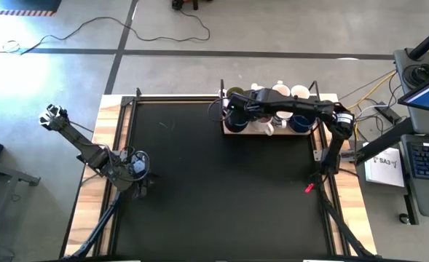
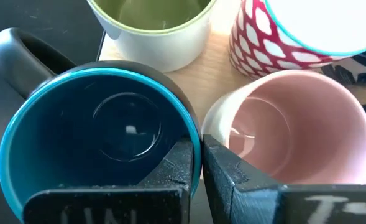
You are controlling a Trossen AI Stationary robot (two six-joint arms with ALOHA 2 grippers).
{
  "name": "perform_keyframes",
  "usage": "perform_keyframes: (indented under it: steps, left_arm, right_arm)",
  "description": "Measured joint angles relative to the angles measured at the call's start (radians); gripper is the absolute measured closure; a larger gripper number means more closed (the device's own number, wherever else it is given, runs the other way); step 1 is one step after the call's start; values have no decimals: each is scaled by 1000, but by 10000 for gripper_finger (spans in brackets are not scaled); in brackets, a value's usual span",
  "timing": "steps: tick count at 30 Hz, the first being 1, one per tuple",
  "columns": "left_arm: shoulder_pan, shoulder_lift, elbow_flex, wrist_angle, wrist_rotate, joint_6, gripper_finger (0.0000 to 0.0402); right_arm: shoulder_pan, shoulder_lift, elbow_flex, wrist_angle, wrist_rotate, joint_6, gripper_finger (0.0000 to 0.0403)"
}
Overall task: Place coffee mugs
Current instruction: Put the black mug on the shelf
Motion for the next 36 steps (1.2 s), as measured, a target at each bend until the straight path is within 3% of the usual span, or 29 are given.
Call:
perform_keyframes:
  steps: [36]
  left_arm:
    - [0, 0, 0, -9, -39, -10, 267]
  right_arm:
    - [-11, 27, 4, 30, -14, -143, 390]
